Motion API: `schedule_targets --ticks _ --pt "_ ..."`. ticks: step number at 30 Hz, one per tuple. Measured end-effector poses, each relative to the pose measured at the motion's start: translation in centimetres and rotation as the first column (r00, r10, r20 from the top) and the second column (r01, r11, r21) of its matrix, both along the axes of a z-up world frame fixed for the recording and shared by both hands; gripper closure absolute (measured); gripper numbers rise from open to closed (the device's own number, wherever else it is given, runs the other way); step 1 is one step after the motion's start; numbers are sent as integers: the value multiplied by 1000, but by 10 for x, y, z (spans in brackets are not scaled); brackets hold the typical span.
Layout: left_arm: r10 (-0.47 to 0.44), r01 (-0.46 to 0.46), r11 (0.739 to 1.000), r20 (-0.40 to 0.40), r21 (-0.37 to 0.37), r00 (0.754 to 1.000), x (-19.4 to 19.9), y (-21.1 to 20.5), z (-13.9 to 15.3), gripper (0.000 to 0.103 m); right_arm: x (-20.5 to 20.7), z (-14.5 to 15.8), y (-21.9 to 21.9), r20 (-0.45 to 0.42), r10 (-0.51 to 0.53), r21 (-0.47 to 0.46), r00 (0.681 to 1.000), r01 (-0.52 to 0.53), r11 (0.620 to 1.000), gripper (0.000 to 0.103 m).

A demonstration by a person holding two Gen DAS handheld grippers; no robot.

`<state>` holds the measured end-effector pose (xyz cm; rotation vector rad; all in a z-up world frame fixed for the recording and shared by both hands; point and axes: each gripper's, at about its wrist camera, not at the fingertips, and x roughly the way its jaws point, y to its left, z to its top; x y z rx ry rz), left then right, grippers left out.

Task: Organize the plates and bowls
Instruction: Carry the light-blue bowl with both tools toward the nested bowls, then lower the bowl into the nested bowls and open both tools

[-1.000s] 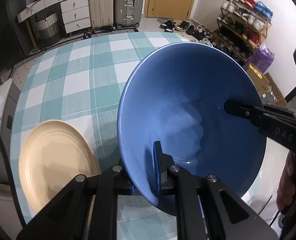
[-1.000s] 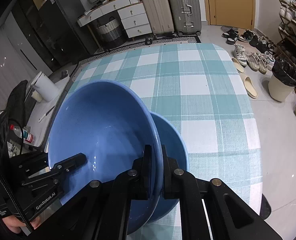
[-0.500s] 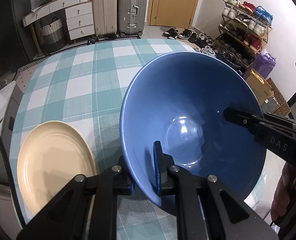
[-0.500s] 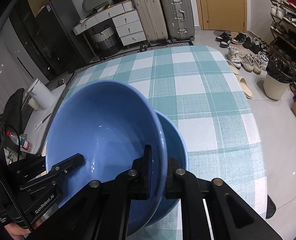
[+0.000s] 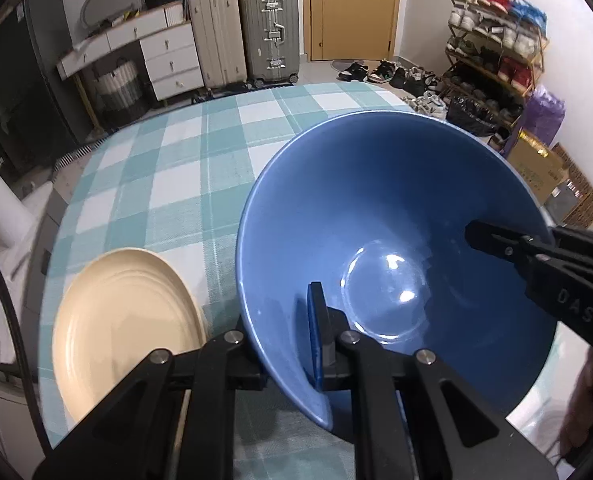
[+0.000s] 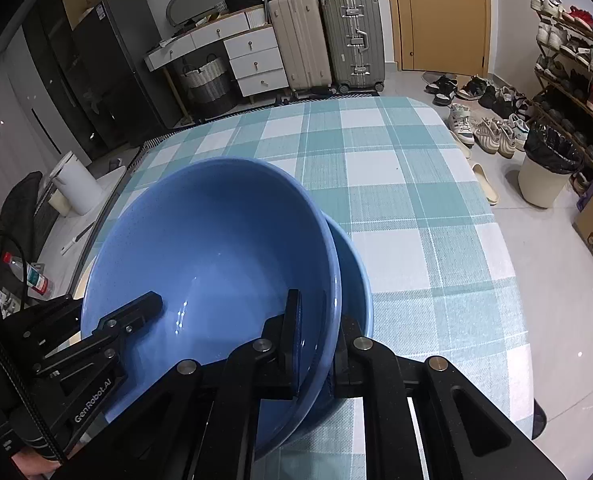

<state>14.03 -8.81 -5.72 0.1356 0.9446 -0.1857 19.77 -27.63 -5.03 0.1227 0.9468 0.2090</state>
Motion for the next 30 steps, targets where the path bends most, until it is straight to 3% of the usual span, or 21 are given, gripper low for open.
schedule_targets --ticks 4,9,22,30 --pt "4 -5 1000 -18 -9 1000 1 1 -6 89 -6 -3 9 34 1 -87 999 2 996 93" --pt "3 -3 1000 -19 -14 1000 1 0 -6 86 -9 -3 7 49 1 -88 999 3 996 93" --pt "5 -6 1000 -49 -13 999 2 0 -19 83 -19 -3 20 139 10 -242 990 25 970 92" --pt "-2 0 999 -54 -53 999 2 3 -20 81 -22 -2 20 169 -4 -232 986 44 972 92"
